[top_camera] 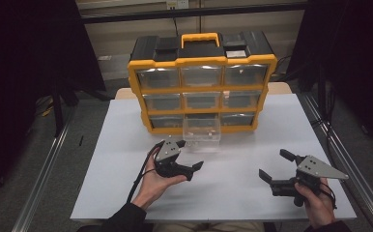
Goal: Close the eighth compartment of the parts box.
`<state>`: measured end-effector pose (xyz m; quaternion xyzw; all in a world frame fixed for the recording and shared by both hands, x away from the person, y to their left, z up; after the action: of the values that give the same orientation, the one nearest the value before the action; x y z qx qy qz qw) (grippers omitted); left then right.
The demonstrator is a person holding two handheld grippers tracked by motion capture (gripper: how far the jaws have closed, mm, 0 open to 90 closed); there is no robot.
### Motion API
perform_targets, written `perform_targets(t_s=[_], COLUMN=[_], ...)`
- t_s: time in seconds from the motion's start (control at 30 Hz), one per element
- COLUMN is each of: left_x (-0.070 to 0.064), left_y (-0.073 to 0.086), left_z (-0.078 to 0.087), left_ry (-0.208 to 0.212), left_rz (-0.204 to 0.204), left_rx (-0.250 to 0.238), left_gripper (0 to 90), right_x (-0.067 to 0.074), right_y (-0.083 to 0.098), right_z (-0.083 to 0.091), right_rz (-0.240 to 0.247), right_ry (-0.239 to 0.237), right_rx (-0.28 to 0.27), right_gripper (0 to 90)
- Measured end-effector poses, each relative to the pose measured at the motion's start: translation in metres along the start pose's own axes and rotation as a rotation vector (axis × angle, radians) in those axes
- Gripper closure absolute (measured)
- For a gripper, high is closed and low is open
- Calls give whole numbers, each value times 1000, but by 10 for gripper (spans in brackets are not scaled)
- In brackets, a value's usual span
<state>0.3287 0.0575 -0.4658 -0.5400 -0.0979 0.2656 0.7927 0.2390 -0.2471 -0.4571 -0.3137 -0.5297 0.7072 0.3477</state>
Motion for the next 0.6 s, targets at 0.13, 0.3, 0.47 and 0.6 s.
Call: perform_targets(t_s=[0.13, 0.3, 0.47, 0.6], left_x=[1, -2, -4, -3], left_y=[-2, 1, 1, 2], left_z=[-4, -7, -10, -11], left_ry=[-3, 17, 29, 34], left_rz=[-1, -13, -11, 2], left_rx=[6, 16, 9, 8], left_gripper=[166, 282, 406, 531], right_x=[0, 0, 0, 0], right_y=[0, 0, 0, 0], right_z=[0, 0, 0, 0], right_rz=[0, 0, -1, -2], right_ry=[0, -1, 0, -2], right_rx=[0, 0, 0, -1], right_gripper=[3, 3, 4, 3])
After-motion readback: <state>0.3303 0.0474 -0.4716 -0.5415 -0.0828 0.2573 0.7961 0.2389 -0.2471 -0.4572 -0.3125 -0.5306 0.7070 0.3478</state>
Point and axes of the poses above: each handheld gripper's, and its own axes: z roughly backward along the jaws, y roughly out of its underside, x roughly to its left, the point moved 5 cm from there along -z, roughly forward along the jaws, and after that the axes turned 7 degrees about z, right-handed, at the moved point
